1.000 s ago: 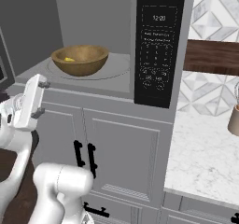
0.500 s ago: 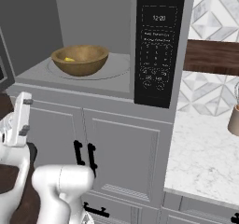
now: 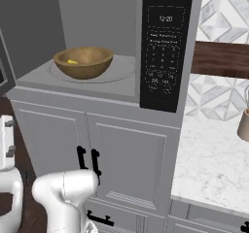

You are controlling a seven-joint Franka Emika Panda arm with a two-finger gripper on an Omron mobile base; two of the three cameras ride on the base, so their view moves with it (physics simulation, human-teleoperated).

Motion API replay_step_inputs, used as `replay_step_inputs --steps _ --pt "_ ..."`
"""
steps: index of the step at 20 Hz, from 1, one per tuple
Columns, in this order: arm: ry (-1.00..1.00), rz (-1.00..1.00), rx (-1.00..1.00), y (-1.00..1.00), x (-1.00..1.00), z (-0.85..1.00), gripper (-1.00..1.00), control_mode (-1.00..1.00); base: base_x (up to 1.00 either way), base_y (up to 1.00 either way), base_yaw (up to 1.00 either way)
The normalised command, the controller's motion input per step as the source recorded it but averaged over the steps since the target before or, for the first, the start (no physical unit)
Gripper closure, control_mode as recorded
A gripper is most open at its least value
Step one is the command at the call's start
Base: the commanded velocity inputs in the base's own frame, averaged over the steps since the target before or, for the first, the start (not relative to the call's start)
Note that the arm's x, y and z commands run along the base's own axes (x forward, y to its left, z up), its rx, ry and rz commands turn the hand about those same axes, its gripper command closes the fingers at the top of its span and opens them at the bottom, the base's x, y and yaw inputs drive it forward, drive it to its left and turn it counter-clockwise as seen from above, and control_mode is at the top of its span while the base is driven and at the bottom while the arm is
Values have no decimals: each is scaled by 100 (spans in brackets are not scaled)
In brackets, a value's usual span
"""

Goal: Pick the lemon wedge from the sink and place it in the bowl. Then pick the bowl and place it in the microwave. Then close the microwave door and press the start button.

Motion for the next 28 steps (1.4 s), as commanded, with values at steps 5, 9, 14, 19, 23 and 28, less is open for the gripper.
replay_step_inputs --steps 5,9,14,19,23,28 --pt "3 21 -2 82 0 -7 -100 -100 0 0 0" --pt "1 21 0 78 0 -25 -100 -100 0 0 0" --pt "0 18 0 72 0 -5 -100 -100 0 0 0" --pt "0 13 0 59 -7 10 -100 -100 0 0 0" --pt "0 4 0 26 -25 44 -100 -100 0 0 0" --pt "0 0 1 -2 -42 59 -100 -100 0 0 0"
